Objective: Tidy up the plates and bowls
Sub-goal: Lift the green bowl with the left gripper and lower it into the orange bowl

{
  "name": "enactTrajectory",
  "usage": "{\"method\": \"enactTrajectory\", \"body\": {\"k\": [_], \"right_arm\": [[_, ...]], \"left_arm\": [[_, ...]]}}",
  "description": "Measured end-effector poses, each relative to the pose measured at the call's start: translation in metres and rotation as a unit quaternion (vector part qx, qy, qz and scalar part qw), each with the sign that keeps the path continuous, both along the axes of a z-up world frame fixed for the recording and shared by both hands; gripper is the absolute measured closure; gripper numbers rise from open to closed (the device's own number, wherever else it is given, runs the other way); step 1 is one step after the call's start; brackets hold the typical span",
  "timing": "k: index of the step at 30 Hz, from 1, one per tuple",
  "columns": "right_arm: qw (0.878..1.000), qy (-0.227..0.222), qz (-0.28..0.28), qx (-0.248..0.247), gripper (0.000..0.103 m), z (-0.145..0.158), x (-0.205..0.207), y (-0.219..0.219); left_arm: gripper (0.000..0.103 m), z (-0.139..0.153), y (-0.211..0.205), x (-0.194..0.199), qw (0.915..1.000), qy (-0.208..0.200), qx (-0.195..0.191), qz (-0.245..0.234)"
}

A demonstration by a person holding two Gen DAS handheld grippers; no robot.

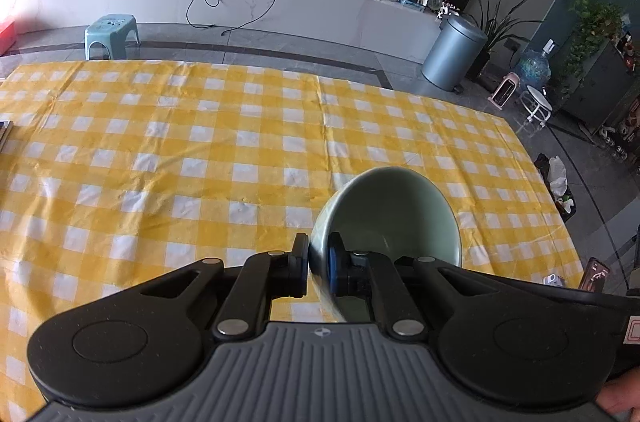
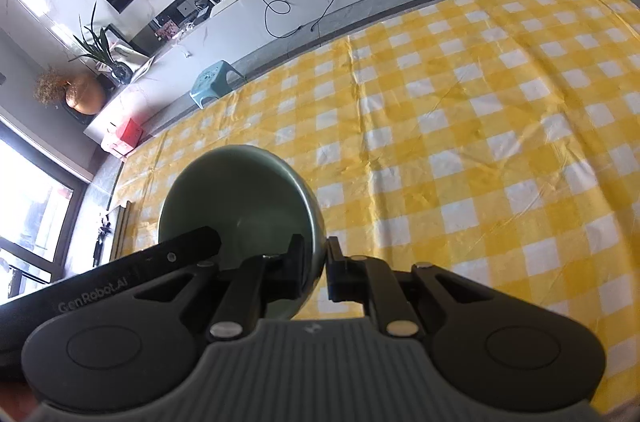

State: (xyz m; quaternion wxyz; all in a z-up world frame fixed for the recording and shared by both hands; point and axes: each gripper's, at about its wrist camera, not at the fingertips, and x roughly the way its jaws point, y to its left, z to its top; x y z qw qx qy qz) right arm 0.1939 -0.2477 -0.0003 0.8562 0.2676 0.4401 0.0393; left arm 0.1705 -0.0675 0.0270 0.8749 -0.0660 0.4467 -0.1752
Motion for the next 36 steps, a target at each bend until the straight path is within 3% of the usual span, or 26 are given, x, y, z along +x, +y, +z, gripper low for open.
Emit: {"method": "enactTrajectory", "body": {"k": [9, 15, 20, 36], "right_arm": [[1.0, -0.027, 0.001, 0.011, 0.095, 0.015, -0.05, 0.008], [0.999, -0.013, -0.001, 0.029, 0.095, -0.001, -0.079, 0.008], [1.0, -0.01, 0.007, 0.007, 0.095, -0.008, -0.091, 0.013], [0.998, 0.008, 0.026, -0.056, 0.096, -0.03, -0.087, 0.018]], "left_arm": [[0.093, 0.004, 0.017, -0.046, 0.9994, 0.006, -0.026, 0.024], [0.093, -0.013, 0.025, -0.068, 0.9987, 0.032, -0.024, 0.03], [0.092, -0.026, 0.024, -0.084, 0.998, 0.05, -0.023, 0.031], [0.09, -0.045, 0.006, -0.091, 0.9978, 0.052, 0.041, 0.008]]}}
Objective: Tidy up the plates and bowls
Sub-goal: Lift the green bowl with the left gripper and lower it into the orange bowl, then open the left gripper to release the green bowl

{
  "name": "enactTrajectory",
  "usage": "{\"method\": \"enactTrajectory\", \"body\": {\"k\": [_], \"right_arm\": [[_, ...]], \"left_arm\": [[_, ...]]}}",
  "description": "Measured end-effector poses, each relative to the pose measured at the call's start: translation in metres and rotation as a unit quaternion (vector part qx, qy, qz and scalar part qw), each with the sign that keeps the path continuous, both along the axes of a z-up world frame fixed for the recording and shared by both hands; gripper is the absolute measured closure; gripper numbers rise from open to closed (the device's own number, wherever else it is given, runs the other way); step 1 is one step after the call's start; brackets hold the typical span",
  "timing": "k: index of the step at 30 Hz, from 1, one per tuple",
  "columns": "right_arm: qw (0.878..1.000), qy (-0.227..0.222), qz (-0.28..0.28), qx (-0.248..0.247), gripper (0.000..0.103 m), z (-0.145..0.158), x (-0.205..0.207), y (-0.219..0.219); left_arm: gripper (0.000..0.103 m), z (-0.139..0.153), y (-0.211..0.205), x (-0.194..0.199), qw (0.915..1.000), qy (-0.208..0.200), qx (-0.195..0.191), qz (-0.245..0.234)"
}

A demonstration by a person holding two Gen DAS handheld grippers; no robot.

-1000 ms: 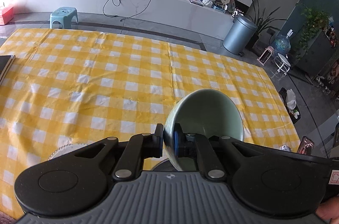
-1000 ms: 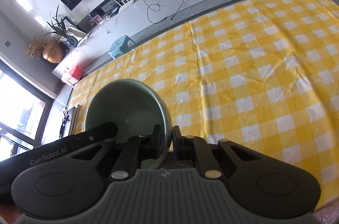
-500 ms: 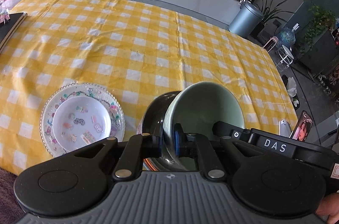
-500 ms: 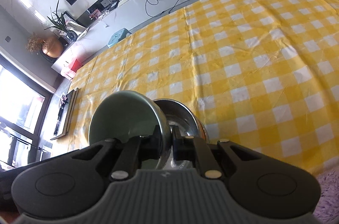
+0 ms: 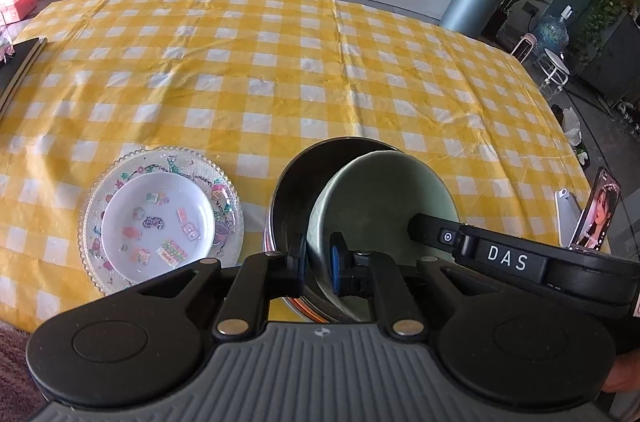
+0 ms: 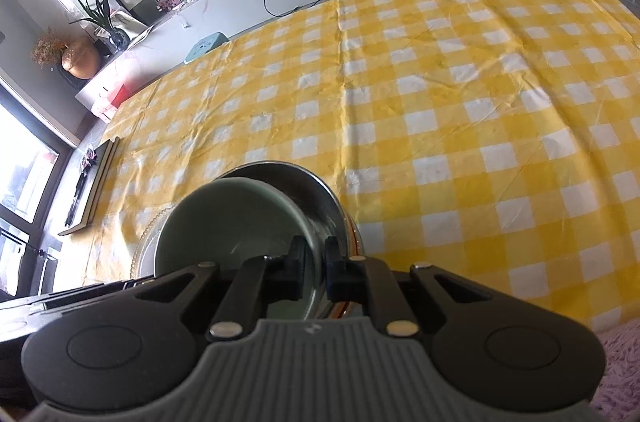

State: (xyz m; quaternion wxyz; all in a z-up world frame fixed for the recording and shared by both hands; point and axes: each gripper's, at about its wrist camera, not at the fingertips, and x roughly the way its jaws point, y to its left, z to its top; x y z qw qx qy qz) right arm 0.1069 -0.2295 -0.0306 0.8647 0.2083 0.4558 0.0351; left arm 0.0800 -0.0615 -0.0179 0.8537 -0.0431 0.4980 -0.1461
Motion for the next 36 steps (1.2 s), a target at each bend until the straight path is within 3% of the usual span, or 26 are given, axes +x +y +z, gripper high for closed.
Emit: {"method": "enactTrajectory", "body": {"k": [10, 19, 25, 36], "right_arm": [[0.999, -0.006, 0.009, -0.039, 0.097, 0.0, 0.003, 0.006], [1.0, -0.011, -0.001, -0.013, 0.093, 0.001, 0.003, -0.003], [1.0, -0.026, -0.004, -0.018, 0.092, 0.004, 0.003, 0.0], [0.997, -0.073, -0.032, -0.019, 0.088, 0.015, -0.002, -0.009]], "left_arm": [[0.09, 0.001, 0.003, 0.002, 1.0, -0.006, -0.003, 0.005], [0.091, 0.001, 0.008, 0.002, 0.9996, -0.017, -0.02, 0.013], [0.096, 0.01, 0.012, 0.005, 0.9986, -0.042, -0.022, 0.021], [0.095, 0.012, 0.02, 0.0, 0.9975, -0.052, -0.035, 0.033]]}}
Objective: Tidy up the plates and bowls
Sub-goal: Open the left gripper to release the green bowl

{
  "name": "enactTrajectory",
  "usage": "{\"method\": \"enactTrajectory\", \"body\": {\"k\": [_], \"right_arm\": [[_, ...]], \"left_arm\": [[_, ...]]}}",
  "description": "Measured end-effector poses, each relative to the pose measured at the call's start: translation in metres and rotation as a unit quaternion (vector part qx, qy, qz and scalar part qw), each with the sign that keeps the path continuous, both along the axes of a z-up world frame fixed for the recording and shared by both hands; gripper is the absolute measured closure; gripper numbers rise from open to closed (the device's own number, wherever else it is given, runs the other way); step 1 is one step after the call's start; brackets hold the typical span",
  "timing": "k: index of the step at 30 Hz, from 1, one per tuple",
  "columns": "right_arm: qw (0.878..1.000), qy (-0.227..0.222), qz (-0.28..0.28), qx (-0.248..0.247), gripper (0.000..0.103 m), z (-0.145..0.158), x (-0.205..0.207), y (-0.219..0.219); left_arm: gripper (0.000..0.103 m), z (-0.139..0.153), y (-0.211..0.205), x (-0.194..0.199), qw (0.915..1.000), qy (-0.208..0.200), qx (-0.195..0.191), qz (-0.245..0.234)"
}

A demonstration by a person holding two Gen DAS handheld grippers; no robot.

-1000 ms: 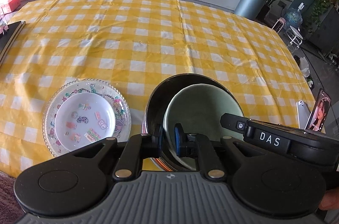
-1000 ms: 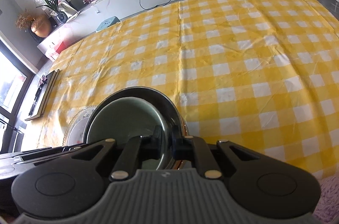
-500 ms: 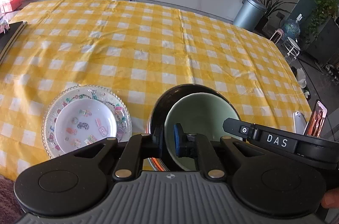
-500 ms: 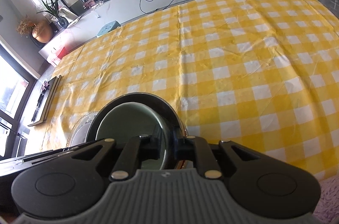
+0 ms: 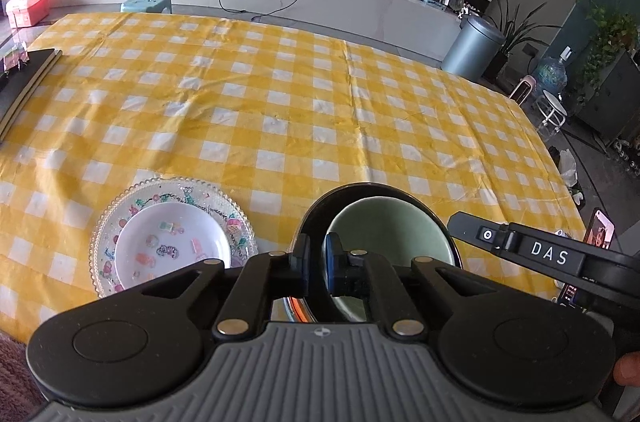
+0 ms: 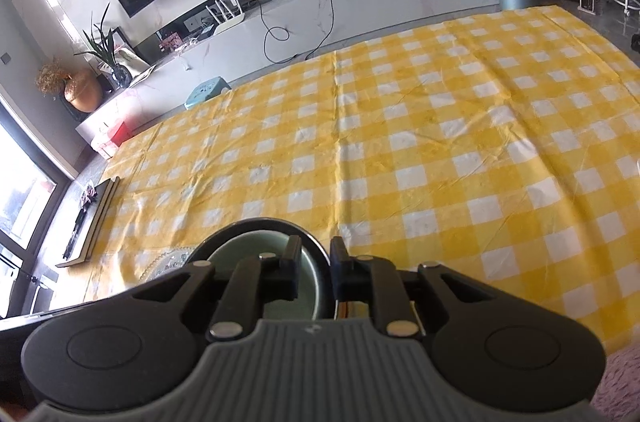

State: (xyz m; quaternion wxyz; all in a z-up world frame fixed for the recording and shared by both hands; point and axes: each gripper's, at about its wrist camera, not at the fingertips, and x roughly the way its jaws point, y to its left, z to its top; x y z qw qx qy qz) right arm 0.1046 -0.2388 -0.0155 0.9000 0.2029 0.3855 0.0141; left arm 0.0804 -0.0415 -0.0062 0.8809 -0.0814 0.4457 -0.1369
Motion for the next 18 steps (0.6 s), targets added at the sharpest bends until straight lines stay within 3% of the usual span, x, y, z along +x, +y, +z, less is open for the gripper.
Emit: {"method": "enactTrajectory", "body": {"k": [2, 5, 7, 10, 13, 18], "right_arm": [[1.0, -0.003, -0.008, 0.004, 0.088, 0.0, 0.0, -0.004], [1.0, 0.0, -0.022, 0.011, 0.083, -0.001, 0.0, -0.01], [0.999, 0.003, -0.031, 0.011, 0.055, -0.002, 0.0, -0.014], [0.999, 0.008, -0.03, 0.019, 0.043, -0.004, 0.001, -0.014], [0.999, 0.026, -0.028, 0.035, 0.038, -0.011, 0.004, -0.015], [0.995, 0.062, -0.036, 0.067, 0.034, -0.024, 0.007, -0.019]], "left_arm": [[0.094, 0.003, 0.002, -0.002, 0.9999, -0.01, -0.004, 0.004], [0.08, 0.007, 0.008, -0.003, 0.9996, -0.025, -0.012, 0.009], [0.065, 0.008, 0.01, -0.003, 0.9995, -0.024, -0.012, 0.015], [0.046, 0.002, 0.016, -0.001, 0.9993, -0.013, -0.026, 0.022], [0.033, -0.005, 0.023, -0.001, 0.9984, 0.005, -0.044, 0.035], [0.029, -0.014, 0.034, -0.001, 0.9946, 0.027, -0.084, 0.054]]}}
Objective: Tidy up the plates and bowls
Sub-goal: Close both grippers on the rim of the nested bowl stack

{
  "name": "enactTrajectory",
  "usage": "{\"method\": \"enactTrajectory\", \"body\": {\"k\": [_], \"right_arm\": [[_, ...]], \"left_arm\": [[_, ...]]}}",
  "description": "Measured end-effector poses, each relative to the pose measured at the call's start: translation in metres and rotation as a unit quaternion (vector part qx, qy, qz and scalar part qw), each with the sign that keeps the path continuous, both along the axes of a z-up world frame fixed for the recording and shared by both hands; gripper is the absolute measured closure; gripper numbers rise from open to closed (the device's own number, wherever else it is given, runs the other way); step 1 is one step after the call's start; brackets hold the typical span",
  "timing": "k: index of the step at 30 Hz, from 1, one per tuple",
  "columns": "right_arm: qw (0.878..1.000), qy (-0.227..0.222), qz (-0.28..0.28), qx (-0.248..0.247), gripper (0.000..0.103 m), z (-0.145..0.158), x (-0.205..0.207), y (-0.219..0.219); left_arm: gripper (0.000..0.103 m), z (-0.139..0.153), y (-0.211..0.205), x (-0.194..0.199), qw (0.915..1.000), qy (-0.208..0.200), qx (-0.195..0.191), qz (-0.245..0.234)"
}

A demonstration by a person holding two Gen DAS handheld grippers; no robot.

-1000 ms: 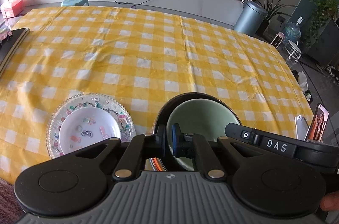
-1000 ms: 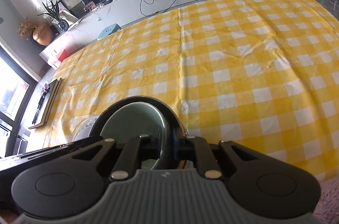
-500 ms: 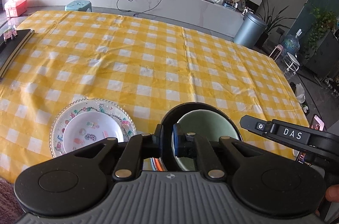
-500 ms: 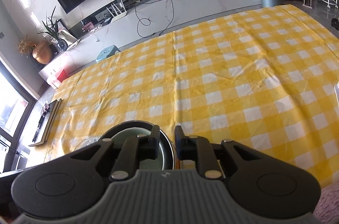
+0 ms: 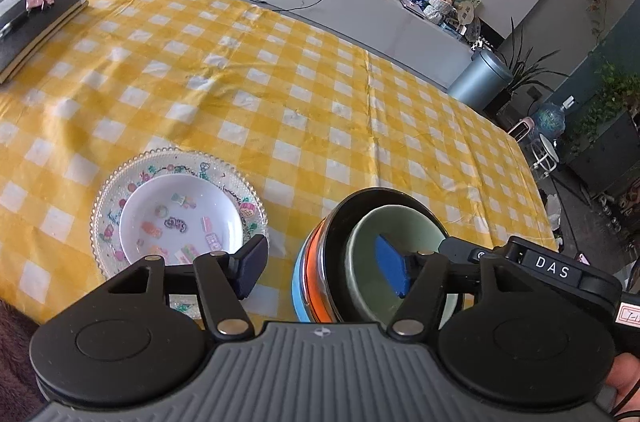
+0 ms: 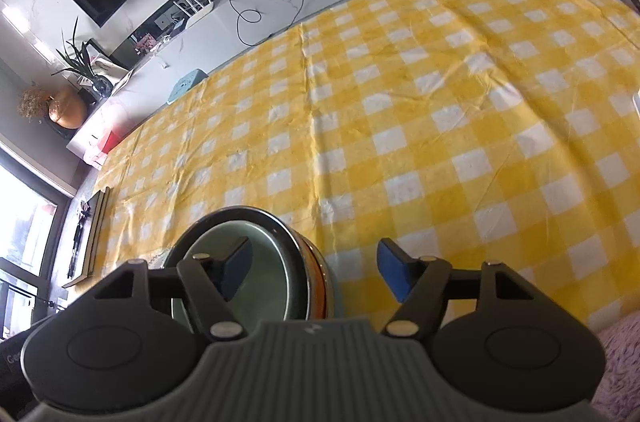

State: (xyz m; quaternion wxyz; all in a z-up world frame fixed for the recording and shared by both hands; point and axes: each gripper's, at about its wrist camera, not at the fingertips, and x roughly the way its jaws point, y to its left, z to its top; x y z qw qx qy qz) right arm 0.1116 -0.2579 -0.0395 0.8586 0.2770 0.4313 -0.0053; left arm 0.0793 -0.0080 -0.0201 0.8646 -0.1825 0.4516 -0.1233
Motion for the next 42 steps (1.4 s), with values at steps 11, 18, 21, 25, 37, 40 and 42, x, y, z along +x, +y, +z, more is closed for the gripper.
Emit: {"method": "enactTrajectory", "body": {"k": [11, 18, 21, 25, 37, 40, 42], "right_arm": [[0.997, 0.051, -0.008, 0.065, 0.032, -0.024, 0.004, -0.006], [0.995, 0.064, 0.004, 0.074, 0.032, -0.031, 0.006, 0.001], [0.995, 0.065, 0.004, 0.076, 0.032, -0.031, 0.007, 0.001], [0.994, 0.07, -0.003, 0.081, 0.036, -0.035, 0.009, -0.002], [0.98, 0.111, -0.019, 0.161, 0.051, -0.06, 0.014, -0.01], [0.98, 0.111, -0.02, 0.161, 0.053, -0.061, 0.014, -0.009], [0.981, 0.111, -0.019, 0.157, 0.054, -0.06, 0.013, -0.008]], "left_arm": [[0.025, -0.031, 0.003, 0.007, 0.9952, 0.061, -0.07, 0.029], [0.025, -0.043, -0.003, 0.009, 0.9936, 0.077, -0.08, 0.023], [0.025, -0.048, -0.003, 0.01, 0.9929, 0.082, -0.083, 0.022], [0.026, -0.055, -0.007, 0.012, 0.9918, 0.087, -0.091, 0.022], [0.041, -0.067, -0.008, 0.019, 0.9899, 0.103, -0.094, 0.023], [0.041, -0.068, -0.007, 0.021, 0.9896, 0.105, -0.095, 0.022], [0.041, -0.067, -0.008, 0.022, 0.9899, 0.105, -0.093, 0.02]]}}
